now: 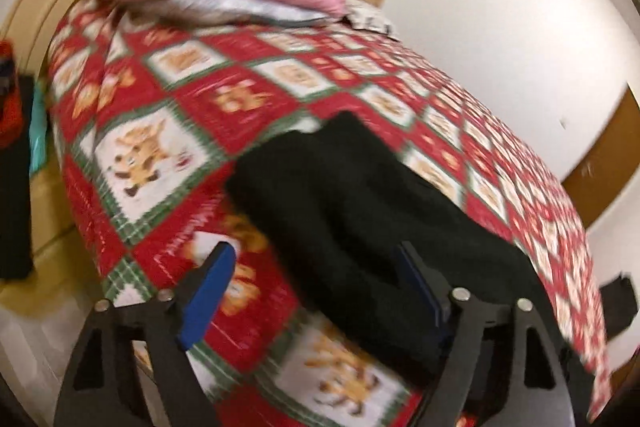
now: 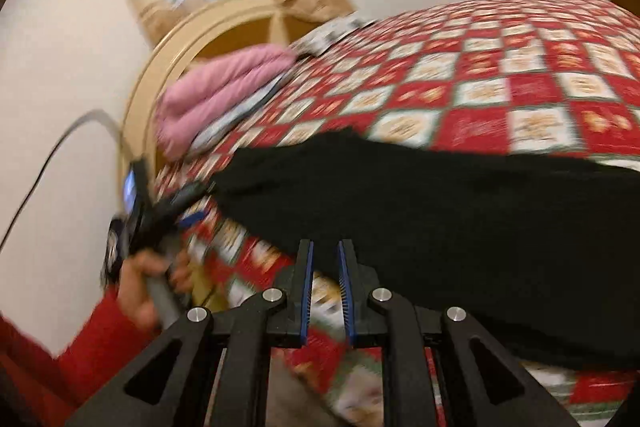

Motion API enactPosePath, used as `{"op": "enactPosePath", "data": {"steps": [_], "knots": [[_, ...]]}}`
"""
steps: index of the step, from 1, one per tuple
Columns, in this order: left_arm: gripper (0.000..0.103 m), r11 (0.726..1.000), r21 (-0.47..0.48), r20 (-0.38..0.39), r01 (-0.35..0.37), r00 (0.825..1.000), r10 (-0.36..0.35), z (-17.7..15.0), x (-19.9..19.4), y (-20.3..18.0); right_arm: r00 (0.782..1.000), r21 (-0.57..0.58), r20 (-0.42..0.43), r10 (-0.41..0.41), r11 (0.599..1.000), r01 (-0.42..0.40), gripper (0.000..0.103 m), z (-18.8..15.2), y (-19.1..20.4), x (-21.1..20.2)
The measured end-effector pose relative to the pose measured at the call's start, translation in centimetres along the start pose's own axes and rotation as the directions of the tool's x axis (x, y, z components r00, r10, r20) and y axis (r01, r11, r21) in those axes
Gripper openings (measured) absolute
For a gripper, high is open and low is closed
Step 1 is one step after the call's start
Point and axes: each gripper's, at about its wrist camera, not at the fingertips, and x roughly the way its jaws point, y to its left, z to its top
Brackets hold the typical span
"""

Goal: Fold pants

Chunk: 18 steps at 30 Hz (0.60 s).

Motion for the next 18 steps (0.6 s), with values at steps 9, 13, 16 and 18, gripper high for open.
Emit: {"op": "enactPosePath", "data": {"steps": [9,13,16,18], "knots": [[0.061,0.998,-0.059,0.015,0.027,1.0,-0.026,1.1,1.6,0.8,0.999,0.01,-0.036,-0.019,1.0,0.019,0.014,-0.4,0.1,1.3],[0.04,0.996,-0.072,0.032,0.047,0.998,-0.045,1.2,1.7,1.1,0.999,0.043,-0.045,-0.02,0.999,0.022,0.014,-0.5,-0.6,1.2],[0.033,0.991,-0.099,0.061,0.086,0.995,-0.081,0.9,0.9,1.5,0.998,0.049,-0.054,-0.019,0.999,0.022,0.014,-0.6,-0.7,1.4],[0.033,0.993,-0.087,0.058,0.076,0.996,-0.072,0.9,1.3,1.5,0.998,0.055,-0.06,-0.019,0.998,0.022,0.014,-0.6,-0.9,1.5]]}}
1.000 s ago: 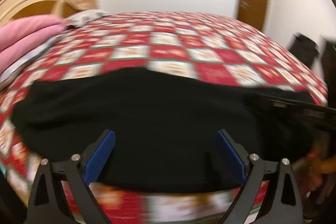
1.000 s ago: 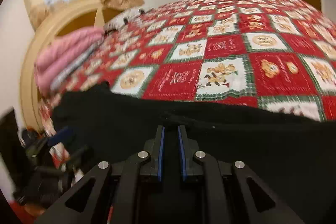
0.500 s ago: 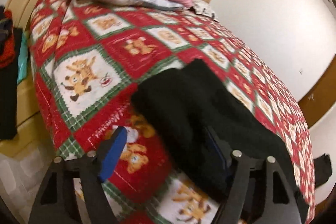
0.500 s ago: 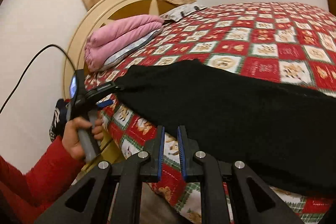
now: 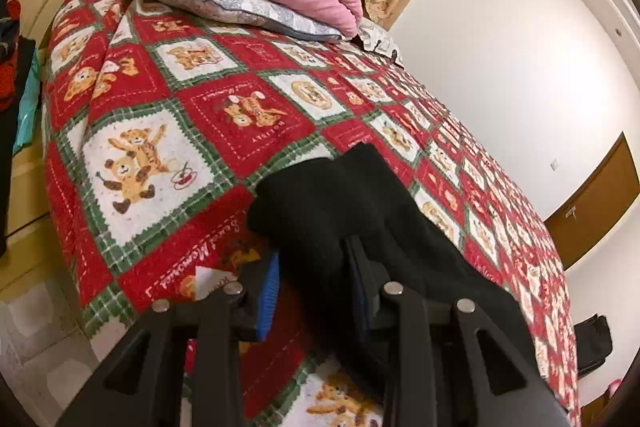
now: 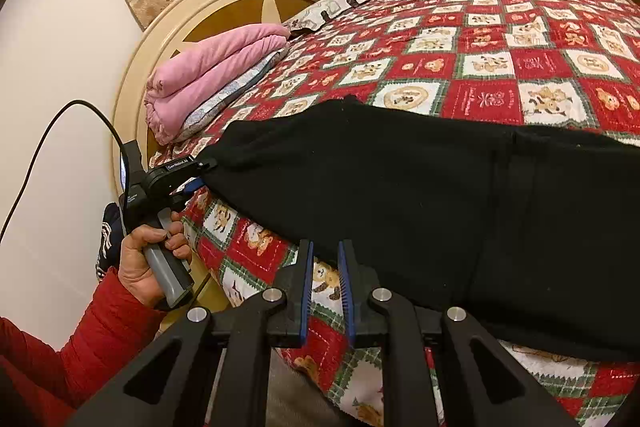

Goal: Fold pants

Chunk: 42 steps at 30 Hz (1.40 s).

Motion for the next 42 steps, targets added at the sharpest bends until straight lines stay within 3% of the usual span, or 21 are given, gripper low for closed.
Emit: {"op": "enactPosePath", "data": {"steps": [10,14,20,24,27,29,30,33,38,40,42], "knots": [[0.036,0.995,-0.097,-0.021,0.015,1.0,-0.017,-0.1,0.5,0.6,1.0,0.049,-0.007,-0.003,0.999,0.003,0.014,-0.3,-0.9,0.2],[0.022,0.995,-0.1,-0.027,0.026,0.999,-0.029,0.2,0.6,0.6,1.0,0.045,0.004,-0.009,0.999,0.009,0.014,-0.2,-0.8,-0.1],[0.019,0.995,0.092,0.042,0.025,0.999,-0.029,0.6,-1.7,-3.6,0.992,0.142,0.11,-0.063,0.989,0.047,0.014,0.3,-3.0,-2.8],[0.019,0.958,0.28,0.106,0.065,0.989,-0.098,0.1,-4.5,-8.6,0.977,0.244,0.174,-0.126,0.966,0.081,0.014,0.6,-5.8,-5.7],[0.019,0.887,0.441,0.105,0.136,0.974,-0.202,-2.0,-6.8,-13.8,0.955,0.303,0.22,-0.2,0.944,0.128,0.014,0.3,-7.9,-8.3],[0.019,0.804,0.558,0.064,0.205,0.955,-0.288,-4.9,-8.3,-17.8,0.937,0.352,0.247,-0.246,0.924,0.15,0.014,-0.1,-9.6,-10.2],[0.019,0.775,0.589,0.042,0.231,0.948,-0.315,-5.8,-8.7,-18.9,0.931,0.372,0.255,-0.261,0.915,0.155,0.014,-0.3,-10.3,-11.0],[0.019,0.633,0.691,-0.082,0.348,0.908,-0.41,-11.0,-9.8,-23.7,0.912,0.423,0.274,-0.306,0.89,0.172,0.014,-0.7,-12.5,-13.3],[0.019,0.456,0.746,-0.27,0.485,0.846,-0.46,-18.9,-9.9,-28.8,0.884,0.444,0.315,-0.346,0.877,0.185,0.014,-0.6,-13.8,-15.6],[0.019,0.394,0.773,-0.31,0.497,0.838,-0.448,-21.5,-9.8,-29.8,0.884,0.456,0.318,-0.342,0.873,0.173,0.014,-0.6,-14.3,-15.8],[0.019,0.333,0.818,-0.312,0.469,0.848,-0.428,-23.9,-9.9,-30.0,0.89,0.46,0.323,-0.321,0.875,0.148,0.014,-0.6,-14.7,-15.7]]}}
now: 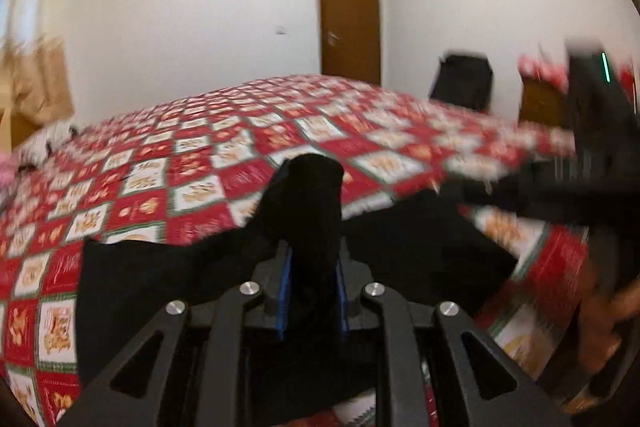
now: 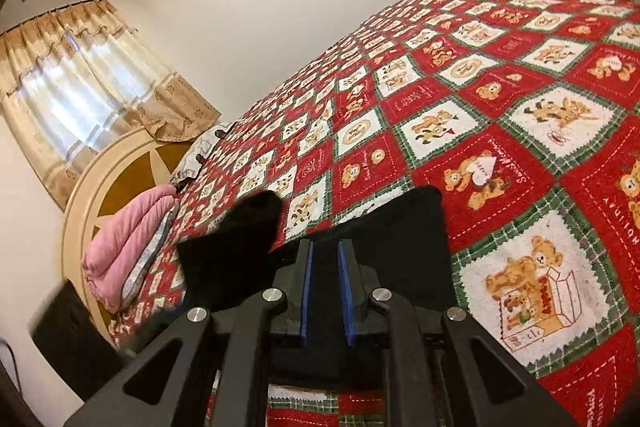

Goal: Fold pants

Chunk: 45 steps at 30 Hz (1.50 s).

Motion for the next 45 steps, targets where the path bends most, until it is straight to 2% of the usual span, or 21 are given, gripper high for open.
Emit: {"op": "enactPosePath", "data": {"steps": [1,5,6,7,8,9,12,16,20,21,22,24,25,29,32,36,38,41,45], "knots": [[0.019,1.0,0.029,-0.014,-0.002,1.0,0.002,-0.6,0.3,-0.6,1.0,0.01,-0.006,0.02,1.0,-0.019,0.014,0.0,-0.1,0.1],[0.019,0.999,0.047,-0.045,0.011,0.999,-0.009,-2.0,0.5,-0.7,0.991,0.03,-0.049,0.127,0.992,-0.126,0.017,-0.1,0.1,1.3],[0.019,0.998,0.06,-0.042,0.009,0.999,-0.007,-2.2,0.5,-1.0,0.987,0.039,-0.061,0.148,0.989,-0.146,0.031,0.0,0.2,1.6],[0.019,0.997,0.071,-0.038,0.006,0.999,-0.003,-2.4,0.6,-1.2,0.981,0.057,-0.086,0.173,0.984,-0.168,0.053,0.1,0.3,2.4],[0.019,0.997,0.082,-0.036,0.002,0.999,0.001,-2.6,0.6,-1.5,0.979,0.063,-0.098,0.181,0.982,-0.176,0.062,0.2,0.4,2.8],[0.019,0.996,0.088,-0.035,0.001,0.999,0.002,-2.8,0.7,-1.7,0.977,0.065,-0.104,0.186,0.982,-0.18,0.066,0.4,0.6,3.3],[0.019,0.998,0.066,-0.031,0.015,0.999,-0.013,-3.0,0.2,-1.6,0.964,0.038,-0.145,0.222,0.975,-0.219,0.066,1.1,1.3,4.9],[0.019,0.998,0.067,0.029,0.009,1.0,-0.011,-3.1,-1.4,-1.3,0.948,0.053,-0.205,0.245,0.97,-0.239,0.066,1.0,1.6,7.2],[0.019,0.997,0.081,0.019,0.014,1.0,-0.015,-3.5,-1.5,-1.4,0.927,0.083,-0.252,0.279,0.96,-0.266,0.066,-0.4,1.8,9.1],[0.019,0.996,0.092,0.008,0.012,1.0,-0.013,-3.7,-1.3,-1.7,0.923,0.086,-0.263,0.281,0.96,-0.267,0.061,-0.7,1.9,9.5],[0.019,0.995,0.1,0.005,0.008,1.0,-0.008,-3.7,-1.3,-1.9,0.925,0.066,-0.267,0.27,0.963,-0.262,0.046,-1.1,2.2,9.7],[0.019,0.994,0.112,-0.002,0.002,1.0,-0.001,-3.7,-1.2,-2.0,0.933,0.002,-0.29,0.212,0.975,-0.221,0.025,-1.4,2.8,9.9],[0.019,0.994,0.111,-0.009,0.004,1.0,-0.003,-3.6,-1.1,-2.1,0.933,0.002,-0.29,0.215,0.975,-0.224,0.023,-1.5,2.6,9.8],[0.019,0.989,0.147,0.013,0.018,1.0,-0.02,-2.6,-1.5,-3.3,0.943,-0.056,-0.269,0.195,0.975,-0.217,0.022,-0.6,2.9,7.9],[0.019,0.982,0.18,0.041,0.052,0.997,-0.061,-1.6,-1.9,-4.8,0.95,-0.083,-0.245,0.192,0.972,-0.218,0.022,0.7,2.4,5.8],[0.019,0.973,0.194,0.024,0.125,0.991,-0.132,-0.6,-1.4,-7.2,0.96,-0.087,-0.229,0.161,0.979,-0.185,0.022,1.8,0.3,3.5],[0.019,0.968,0.215,0.022,0.133,0.99,-0.14,-0.3,-1.1,-8.2,0.966,-0.075,-0.215,0.145,0.983,-0.165,0.022,2.2,-1.0,2.7],[0.019,0.966,0.209,-0.011,0.151,0.988,-0.152,-0.3,0.1,-9.2,0.968,-0.066,-0.219,0.121,0.988,-0.139,0.022,2.5,-2.3,2.7],[0.02,0.967,0.184,-0.087,0.176,0.983,-0.163,-1.1,2.2,-9.7,0.962,-0.059,-0.266,0.066,0.995,-0.084,0.022,2.0,-4.6,4.2]]}}
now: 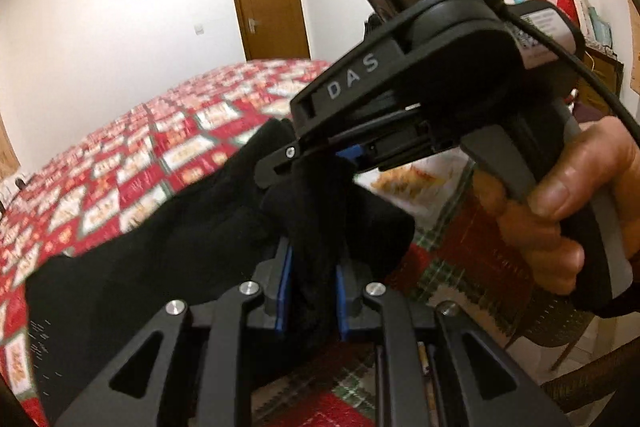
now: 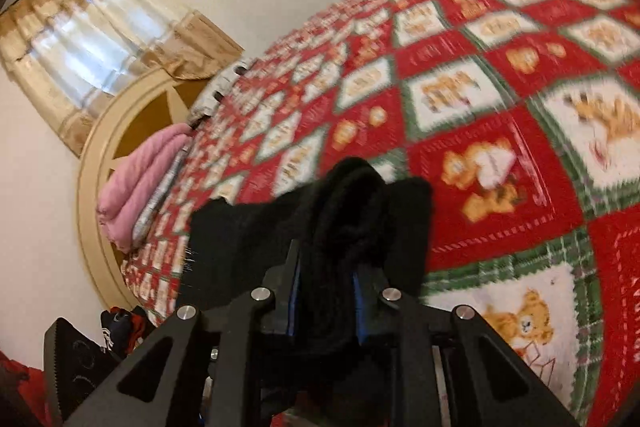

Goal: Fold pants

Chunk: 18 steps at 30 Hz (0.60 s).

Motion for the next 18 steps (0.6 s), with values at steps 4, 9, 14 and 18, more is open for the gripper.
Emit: {"op": "enactPosePath", "data": {"steps": [4,9,14,18], "knots": [[0.026,1.0,-0.019,-0.016,0.022,1.0,-0.022,-0.1,0.3,0.4,0.999,0.037,0.018,0.036,0.999,-0.037,0.022,-0.5,-1.4,0.3],[0.062,0.99,-0.117,-0.042,0.074,0.996,-0.079,0.1,-1.0,4.8,0.999,0.033,0.011,0.031,0.999,-0.031,0.028,-0.5,-1.2,-1.9],[0.068,0.984,-0.167,0.017,0.063,0.998,-0.061,-0.6,-4.7,7.5,0.972,-0.061,0.136,-0.192,0.978,0.201,0.032,-1.3,1.1,-6.6],[0.072,0.974,-0.224,0.039,-0.042,0.998,0.052,-1.3,-6.5,10.5,0.968,-0.246,0.173,-0.179,0.944,0.219,0.032,-2.3,6.0,-7.2]]}}
